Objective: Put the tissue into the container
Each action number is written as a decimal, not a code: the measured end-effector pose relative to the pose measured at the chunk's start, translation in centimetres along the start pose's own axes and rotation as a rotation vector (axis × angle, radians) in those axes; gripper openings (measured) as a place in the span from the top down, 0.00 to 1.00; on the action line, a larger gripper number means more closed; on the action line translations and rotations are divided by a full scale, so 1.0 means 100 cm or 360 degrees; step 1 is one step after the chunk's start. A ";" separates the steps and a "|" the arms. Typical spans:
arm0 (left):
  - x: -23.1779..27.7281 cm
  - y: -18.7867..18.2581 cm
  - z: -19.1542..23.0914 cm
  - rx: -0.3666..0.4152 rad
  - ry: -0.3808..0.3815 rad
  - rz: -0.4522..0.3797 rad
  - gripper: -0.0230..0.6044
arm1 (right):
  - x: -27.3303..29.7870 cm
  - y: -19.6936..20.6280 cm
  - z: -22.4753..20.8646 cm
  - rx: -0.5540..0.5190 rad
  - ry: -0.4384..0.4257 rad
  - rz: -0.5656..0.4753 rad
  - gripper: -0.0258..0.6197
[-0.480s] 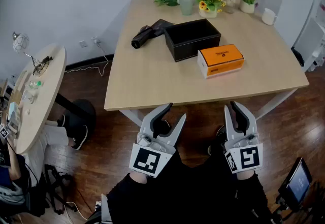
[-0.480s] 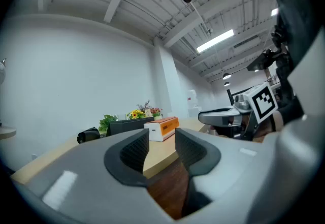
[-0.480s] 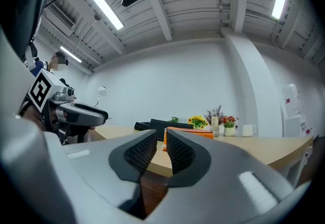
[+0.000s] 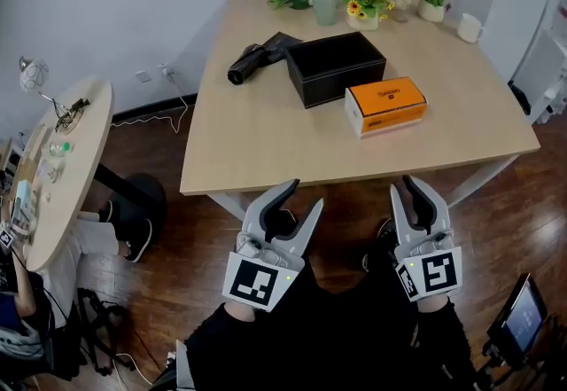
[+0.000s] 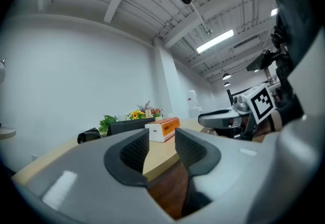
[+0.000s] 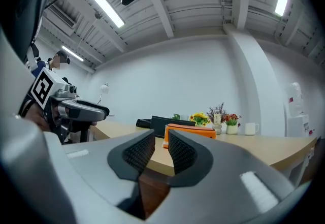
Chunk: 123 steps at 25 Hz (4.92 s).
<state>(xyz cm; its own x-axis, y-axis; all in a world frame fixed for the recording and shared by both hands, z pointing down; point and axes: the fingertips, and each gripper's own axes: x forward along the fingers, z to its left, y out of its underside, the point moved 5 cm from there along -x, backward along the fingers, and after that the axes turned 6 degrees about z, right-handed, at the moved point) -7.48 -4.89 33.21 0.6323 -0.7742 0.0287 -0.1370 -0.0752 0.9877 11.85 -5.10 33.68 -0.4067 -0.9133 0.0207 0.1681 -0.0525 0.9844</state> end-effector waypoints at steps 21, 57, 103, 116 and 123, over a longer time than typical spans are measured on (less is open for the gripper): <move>0.037 -0.020 0.044 -0.0076 0.0179 0.0025 0.74 | 0.059 -0.007 -0.094 -0.0049 -0.0037 0.0162 0.61; 0.041 -0.027 0.063 -0.0044 0.0120 0.0078 0.74 | 0.154 0.025 -0.143 -0.0009 -0.0843 0.0767 0.33; 0.206 0.019 0.027 -0.0048 0.0441 0.0874 0.46 | 0.146 0.021 -0.138 0.0044 -0.0794 0.0641 0.40; 0.174 -0.017 0.041 0.0177 0.0409 0.0803 0.47 | 0.127 -0.035 -0.118 -0.0167 -0.0880 0.0606 0.48; 0.163 -0.071 0.069 0.0314 0.0351 0.0679 0.47 | 0.137 -0.096 -0.113 -0.0293 -0.0875 0.0480 0.50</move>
<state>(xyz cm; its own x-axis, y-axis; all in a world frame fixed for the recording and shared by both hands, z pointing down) -1.44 -21.33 25.62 0.6317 -0.6127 0.4750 -0.5452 0.0844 0.8340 14.79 -21.67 22.51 -0.7096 -0.5615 0.4257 0.4779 0.0605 0.8763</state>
